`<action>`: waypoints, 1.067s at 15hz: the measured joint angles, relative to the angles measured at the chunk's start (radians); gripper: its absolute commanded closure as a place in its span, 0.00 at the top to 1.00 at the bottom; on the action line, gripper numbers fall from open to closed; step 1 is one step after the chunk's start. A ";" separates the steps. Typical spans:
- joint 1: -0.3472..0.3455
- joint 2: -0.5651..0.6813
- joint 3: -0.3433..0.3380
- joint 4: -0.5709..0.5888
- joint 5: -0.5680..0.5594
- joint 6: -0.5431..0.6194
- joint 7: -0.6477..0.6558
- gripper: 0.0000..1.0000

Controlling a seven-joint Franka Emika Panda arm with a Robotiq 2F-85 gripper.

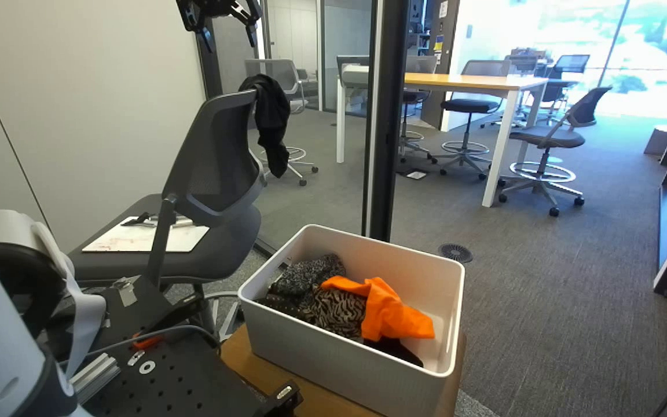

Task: Move the black cloth to the box

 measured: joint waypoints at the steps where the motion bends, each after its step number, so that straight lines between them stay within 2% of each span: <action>1: 0.003 0.059 0.012 0.048 -0.033 -0.001 0.006 1.00; 5: 0.050 0.301 0.021 0.245 -0.109 -0.018 0.007 1.00; 9: 0.121 0.496 -0.004 0.433 -0.155 -0.053 0.007 1.00; 16: 0.258 0.670 -0.100 0.678 -0.251 -0.097 0.012 1.00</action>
